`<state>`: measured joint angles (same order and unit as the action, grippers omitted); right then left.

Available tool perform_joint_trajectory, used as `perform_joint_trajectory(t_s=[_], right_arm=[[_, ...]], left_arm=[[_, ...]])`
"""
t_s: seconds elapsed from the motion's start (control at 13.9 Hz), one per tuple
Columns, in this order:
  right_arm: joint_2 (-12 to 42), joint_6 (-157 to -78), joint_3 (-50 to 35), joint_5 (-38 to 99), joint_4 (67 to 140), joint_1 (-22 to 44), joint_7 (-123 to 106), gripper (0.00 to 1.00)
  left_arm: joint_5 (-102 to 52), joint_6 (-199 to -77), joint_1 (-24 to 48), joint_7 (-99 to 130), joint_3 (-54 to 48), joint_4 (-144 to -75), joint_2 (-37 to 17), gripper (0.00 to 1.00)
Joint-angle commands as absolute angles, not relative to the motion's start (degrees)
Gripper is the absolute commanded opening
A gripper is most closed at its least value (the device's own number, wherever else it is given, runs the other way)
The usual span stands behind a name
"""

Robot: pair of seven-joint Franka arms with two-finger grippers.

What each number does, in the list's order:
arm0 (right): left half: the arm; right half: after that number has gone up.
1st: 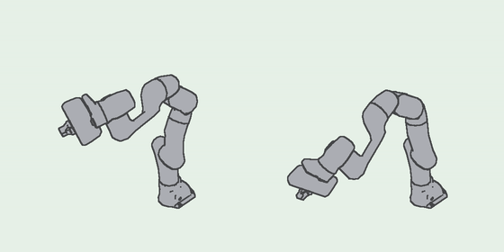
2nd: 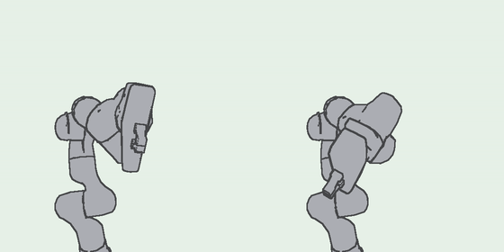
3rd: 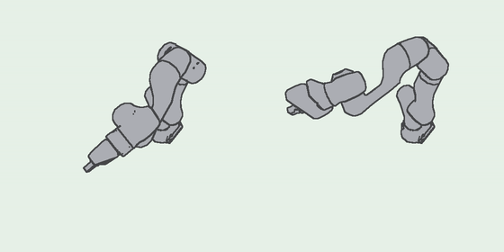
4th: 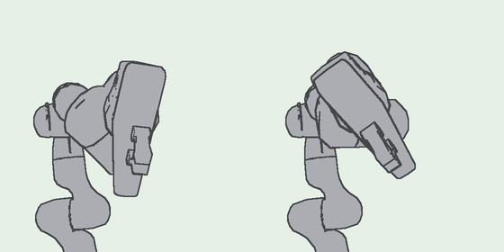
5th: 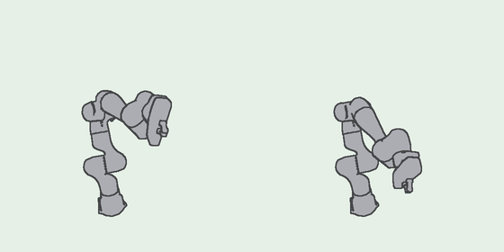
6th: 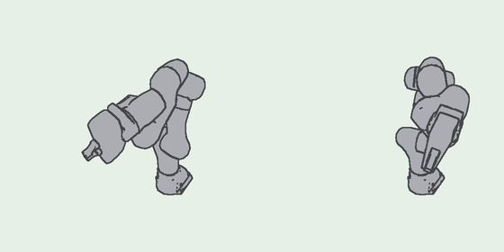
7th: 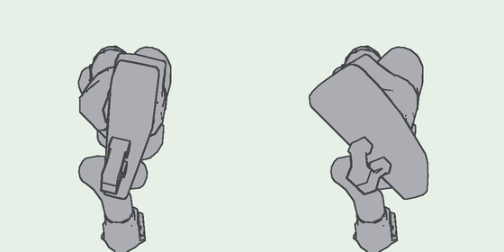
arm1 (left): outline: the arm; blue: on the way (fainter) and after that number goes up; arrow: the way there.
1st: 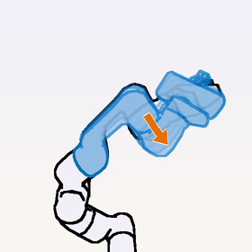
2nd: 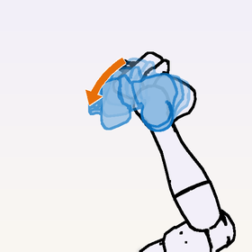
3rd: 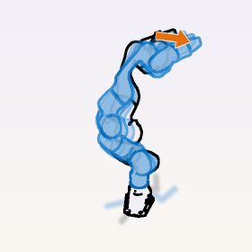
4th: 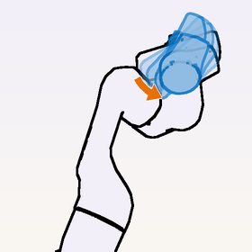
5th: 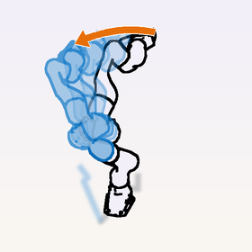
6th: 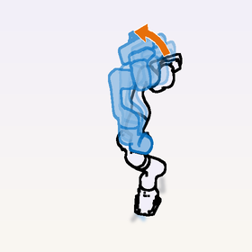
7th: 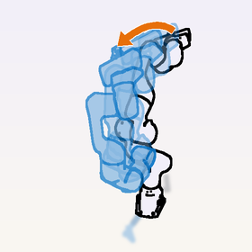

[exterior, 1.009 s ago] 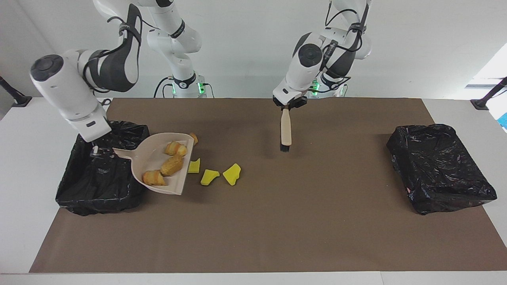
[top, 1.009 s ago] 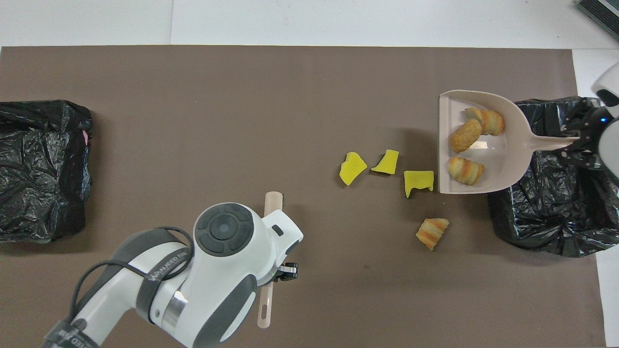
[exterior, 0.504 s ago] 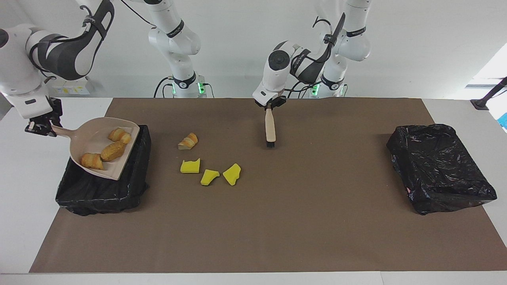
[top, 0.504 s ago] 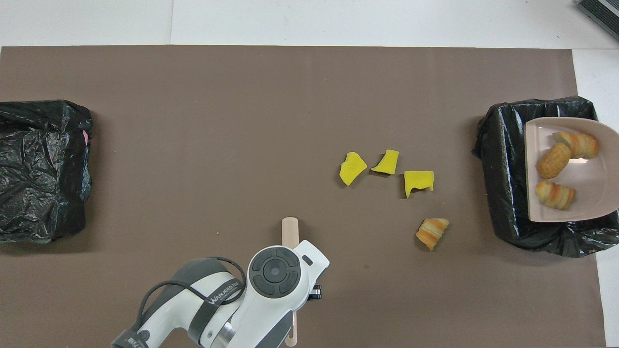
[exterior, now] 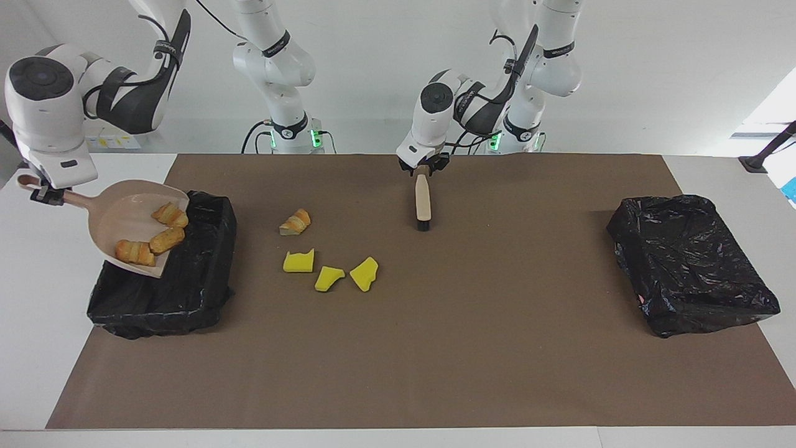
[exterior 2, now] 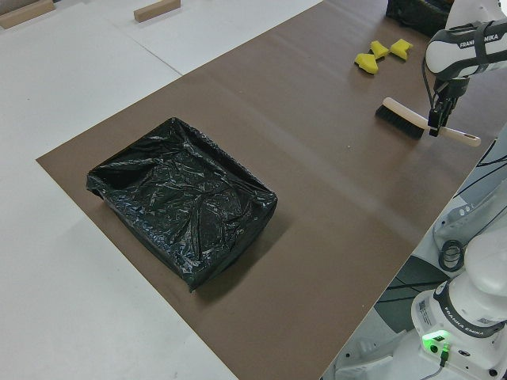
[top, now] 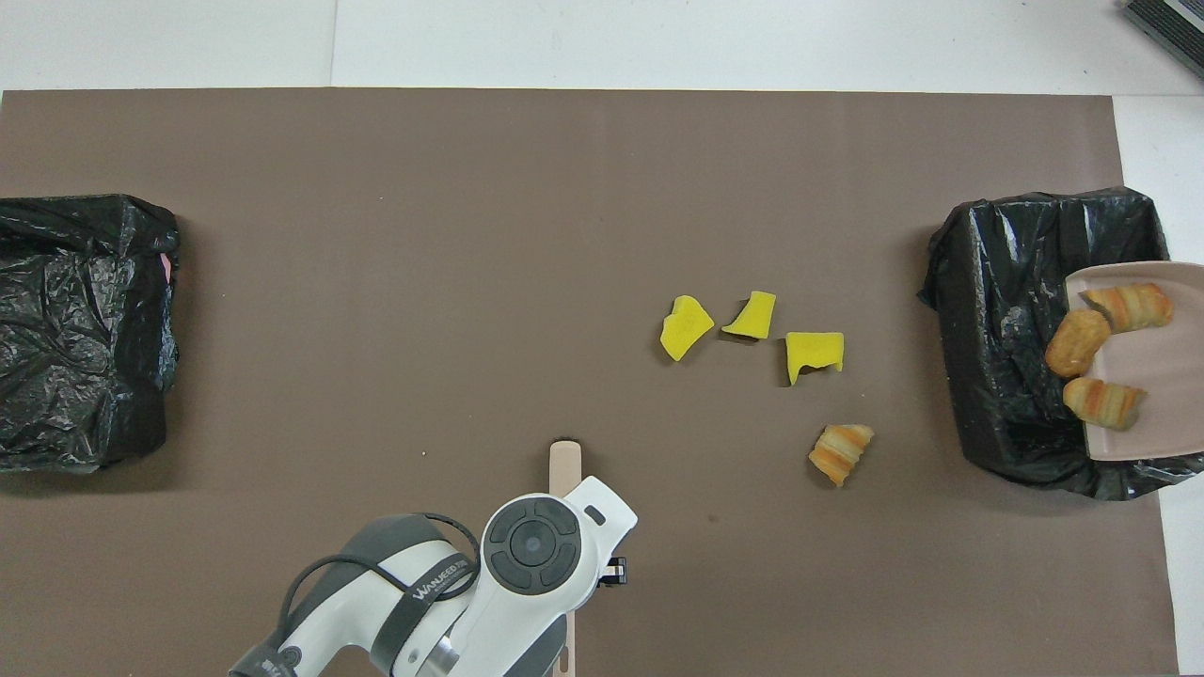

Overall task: Sweep and dump trash in bin
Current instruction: 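Tip the dustpan into the bin while the left gripper releases the brush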

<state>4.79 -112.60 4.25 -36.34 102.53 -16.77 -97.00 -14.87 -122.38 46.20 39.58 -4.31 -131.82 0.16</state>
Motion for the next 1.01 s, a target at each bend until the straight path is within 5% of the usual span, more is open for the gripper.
perform_joint_trajectory(t_s=[0.0,0.58,0.94], right_arm=[[2.1,-113.6,3.7,-42.1,105.5,-15.8,-95.7,0.0],[-1.2,-111.1,2.7,-43.3,103.4,-14.2,-96.4,0.0],[-2.2,-102.7,2.3,-28.2,102.1,-11.4,-94.8,0.0]], left_arm=[[-15.3,-122.5,44.8,39.8,-3.0,-131.5,1.4,1.0],[-7.5,-121.8,27.4,35.6,-3.1,-125.9,0.7,1.0],[-7.4,-119.4,18.2,29.3,-3.0,-121.6,1.6,1.0]])
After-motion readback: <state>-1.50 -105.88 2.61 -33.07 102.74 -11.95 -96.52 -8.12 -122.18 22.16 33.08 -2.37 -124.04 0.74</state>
